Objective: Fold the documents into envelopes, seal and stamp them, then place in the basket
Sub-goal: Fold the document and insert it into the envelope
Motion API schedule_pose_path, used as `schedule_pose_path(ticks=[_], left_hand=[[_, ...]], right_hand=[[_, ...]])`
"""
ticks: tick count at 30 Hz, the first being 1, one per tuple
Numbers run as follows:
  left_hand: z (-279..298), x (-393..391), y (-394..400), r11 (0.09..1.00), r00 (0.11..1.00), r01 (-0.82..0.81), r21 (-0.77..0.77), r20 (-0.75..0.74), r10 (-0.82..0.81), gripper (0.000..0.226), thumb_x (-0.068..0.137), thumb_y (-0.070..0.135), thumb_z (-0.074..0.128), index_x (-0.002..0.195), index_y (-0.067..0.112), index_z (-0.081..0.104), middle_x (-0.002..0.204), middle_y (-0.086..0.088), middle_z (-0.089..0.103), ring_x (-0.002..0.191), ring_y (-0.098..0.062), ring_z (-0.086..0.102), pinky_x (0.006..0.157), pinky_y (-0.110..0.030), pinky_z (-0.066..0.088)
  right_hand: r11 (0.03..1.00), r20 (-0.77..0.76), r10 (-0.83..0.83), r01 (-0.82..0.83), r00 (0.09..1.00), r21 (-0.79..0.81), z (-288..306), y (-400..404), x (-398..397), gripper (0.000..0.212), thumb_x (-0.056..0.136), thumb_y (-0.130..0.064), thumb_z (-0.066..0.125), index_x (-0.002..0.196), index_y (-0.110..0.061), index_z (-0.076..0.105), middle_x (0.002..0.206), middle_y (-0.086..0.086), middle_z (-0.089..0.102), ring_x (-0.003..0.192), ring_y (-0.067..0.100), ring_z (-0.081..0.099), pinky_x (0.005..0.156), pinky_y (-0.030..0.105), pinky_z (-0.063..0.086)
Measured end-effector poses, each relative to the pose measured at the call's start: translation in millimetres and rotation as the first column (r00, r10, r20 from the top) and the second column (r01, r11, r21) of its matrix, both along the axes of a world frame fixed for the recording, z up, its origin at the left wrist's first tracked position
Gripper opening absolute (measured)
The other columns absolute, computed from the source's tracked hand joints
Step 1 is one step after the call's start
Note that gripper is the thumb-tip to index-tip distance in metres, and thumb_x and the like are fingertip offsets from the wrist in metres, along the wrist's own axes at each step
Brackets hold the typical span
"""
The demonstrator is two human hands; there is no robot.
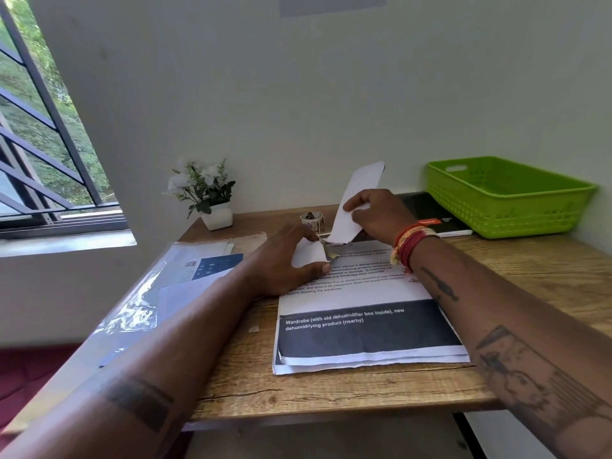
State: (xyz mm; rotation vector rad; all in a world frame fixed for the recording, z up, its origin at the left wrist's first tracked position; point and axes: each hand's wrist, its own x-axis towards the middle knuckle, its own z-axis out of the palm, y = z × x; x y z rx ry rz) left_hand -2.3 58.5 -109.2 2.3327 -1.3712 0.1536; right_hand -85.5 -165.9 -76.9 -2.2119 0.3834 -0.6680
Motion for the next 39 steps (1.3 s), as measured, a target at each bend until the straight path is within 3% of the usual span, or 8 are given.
schedule_pose_path(ticks=[3, 7, 12, 18, 21, 28, 34, 39], left_hand=[[0.3, -0.1, -0.1, 1.000, 1.000, -0.005, 0.012, -0.001, 0.005, 0.065, 0.079, 0.076, 0.061, 0.128, 0.036, 0.046, 0.153, 0.005, 0.041, 0.135, -0.015, 0.043, 0.106, -0.034, 0.038], [0.6, 0.1, 0.1, 1.000, 1.000, -0.005, 0.030, -0.001, 0.005, 0.065, 0.079, 0.078, 0.059, 0.128, 0.039, 0.044, 0.154, 0.006, 0.040, 0.134, -0.015, 0.043, 0.105, -0.035, 0.039], [0.5, 0.1, 1.8, 1.000, 1.000, -0.008, -0.005, -0.013, 0.008, 0.065, 0.077, 0.080, 0.060, 0.127, 0.041, 0.045, 0.153, 0.008, 0.041, 0.133, -0.012, 0.043, 0.105, -0.034, 0.038], [0.4, -0.4, 2.2, 1.000, 1.000, -0.002, 0.007, -0.007, 0.002, 0.071, 0.072, 0.087, 0.054, 0.126, 0.042, 0.045, 0.148, 0.009, 0.044, 0.129, -0.012, 0.045, 0.106, -0.037, 0.040], [-0.1, -0.3, 2.1, 1.000, 1.000, 0.008, -0.004, 0.001, -0.008, 0.068, 0.073, 0.085, 0.055, 0.125, 0.041, 0.046, 0.148, 0.009, 0.044, 0.131, -0.012, 0.044, 0.107, -0.036, 0.039], [2.8, -0.6, 1.4, 1.000, 1.000, 0.006, -0.017, 0.007, -0.006, 0.061, 0.080, 0.075, 0.062, 0.126, 0.038, 0.047, 0.152, 0.008, 0.041, 0.136, -0.011, 0.041, 0.106, -0.031, 0.035], [4.4, -1.5, 2.3, 1.000, 1.000, 0.005, -0.027, 0.004, -0.005, 0.058, 0.080, 0.075, 0.062, 0.124, 0.040, 0.047, 0.154, 0.008, 0.040, 0.139, -0.012, 0.040, 0.111, -0.036, 0.036], [6.3, -5.0, 3.0, 0.999, 0.999, -0.017, -0.044, 0.028, 0.018, 0.056, 0.082, 0.067, 0.068, 0.125, 0.034, 0.051, 0.154, 0.007, 0.041, 0.138, -0.012, 0.039, 0.103, -0.028, 0.033]], right_hand=[[0.999, -0.055, 0.051, -0.052, 0.997, -0.012, -0.7, -2.1, -1.1, 0.026, 0.088, -0.006, 0.058, 0.099, -0.024, 0.074, 0.114, 0.007, 0.069, 0.083, 0.025, 0.074, 0.054, 0.024, 0.057], [0.998, -0.025, 0.063, -0.063, 0.998, 0.020, -1.1, 0.0, 2.3, 0.025, 0.090, -0.004, 0.058, 0.098, -0.022, 0.074, 0.121, 0.009, 0.066, 0.098, 0.030, 0.071, 0.063, 0.031, 0.063], [0.998, -0.019, 0.054, -0.054, 0.998, -0.023, 2.7, -6.3, -1.5, 0.026, 0.090, -0.007, 0.059, 0.100, -0.025, 0.075, 0.116, 0.004, 0.067, 0.098, 0.026, 0.069, 0.076, 0.035, 0.063], [0.972, 0.026, 0.092, -0.095, 0.995, 0.216, -4.0, -3.2, 2.1, 0.019, 0.093, -0.007, 0.064, 0.099, -0.020, 0.076, 0.099, 0.010, 0.073, 0.074, 0.026, 0.076, 0.068, 0.042, 0.064], [0.961, 0.024, 0.121, -0.123, 0.992, 0.247, -4.3, 5.1, 3.1, 0.018, 0.090, -0.005, 0.070, 0.105, -0.015, 0.074, 0.097, 0.012, 0.073, 0.067, 0.025, 0.075, 0.063, 0.035, 0.063], [0.963, 0.018, 0.108, -0.109, 0.994, 0.247, -1.8, 8.0, 3.7, 0.024, 0.083, -0.002, 0.078, 0.099, -0.012, 0.063, 0.108, 0.012, 0.064, 0.081, 0.030, 0.074, 0.063, 0.042, 0.064], [0.958, 0.026, 0.096, -0.099, 0.995, 0.268, -2.4, 16.1, 3.9, 0.027, 0.082, -0.004, 0.079, 0.096, -0.011, 0.056, 0.107, 0.014, 0.064, 0.069, 0.029, 0.076, 0.063, 0.043, 0.064], [0.956, -0.097, 0.183, -0.155, 0.978, 0.247, -6.1, 25.8, 4.9, 0.030, 0.072, -0.022, 0.089, 0.090, -0.015, 0.065, 0.086, 0.010, 0.076, 0.074, 0.029, 0.074, 0.075, 0.046, 0.062]])
